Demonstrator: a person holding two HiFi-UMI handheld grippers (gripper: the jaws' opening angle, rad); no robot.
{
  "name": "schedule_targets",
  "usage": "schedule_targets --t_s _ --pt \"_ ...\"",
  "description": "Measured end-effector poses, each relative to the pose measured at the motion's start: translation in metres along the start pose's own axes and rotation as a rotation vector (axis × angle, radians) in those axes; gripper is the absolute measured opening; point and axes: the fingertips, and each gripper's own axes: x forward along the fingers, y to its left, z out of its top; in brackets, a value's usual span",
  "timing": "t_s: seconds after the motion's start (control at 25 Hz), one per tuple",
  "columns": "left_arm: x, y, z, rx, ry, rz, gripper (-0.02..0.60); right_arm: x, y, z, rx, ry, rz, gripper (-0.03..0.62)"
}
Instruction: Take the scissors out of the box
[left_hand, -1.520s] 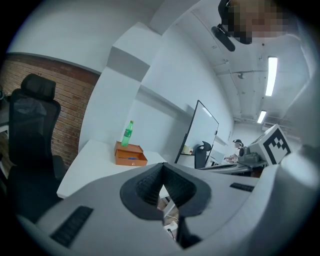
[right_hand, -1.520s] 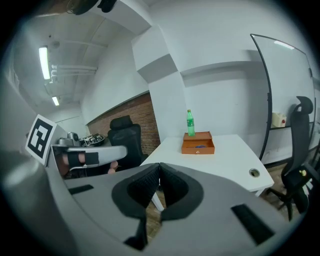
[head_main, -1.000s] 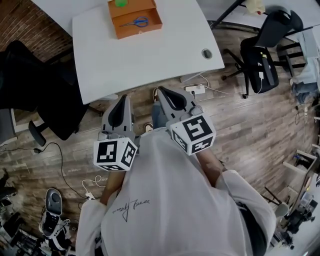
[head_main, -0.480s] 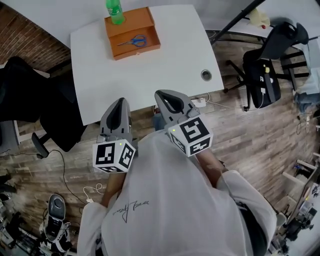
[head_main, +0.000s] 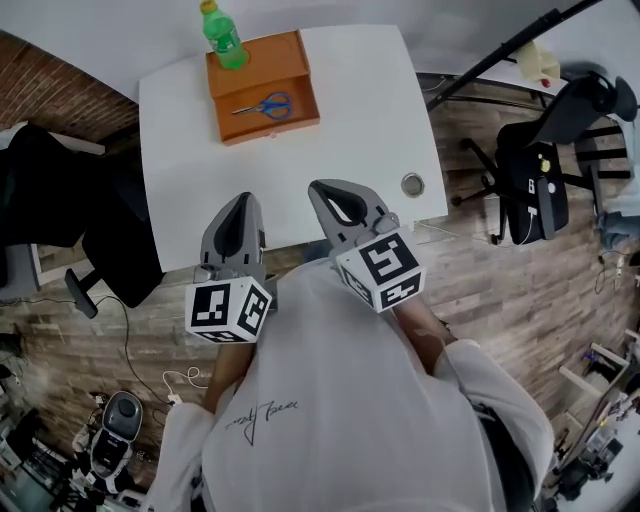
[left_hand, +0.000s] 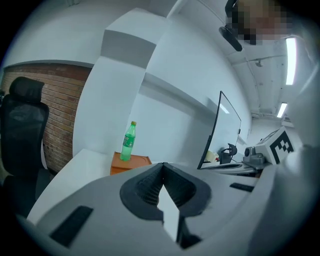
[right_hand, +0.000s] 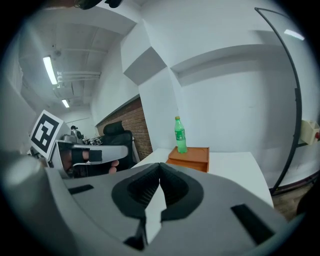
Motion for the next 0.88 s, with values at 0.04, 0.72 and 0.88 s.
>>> schedule_targets --t_s 0.04,0.72,0.88 --pt "0.005 -0.001 0.000 0.003 0.000 0.005 0.008 0.002 -0.005 0.001 0.000 -0.001 0.006 0.009" --pt "0.044 0.009 0.000 0.057 0.056 0.062 0.008 0.022 -0.042 -0.002 0.009 0.010 0.081 0.009" --pt "0.054 0.012 -0.003 0.069 0.075 0.045 0.008 0.027 -0.043 -0.003 -0.011 0.018 0.085 0.009"
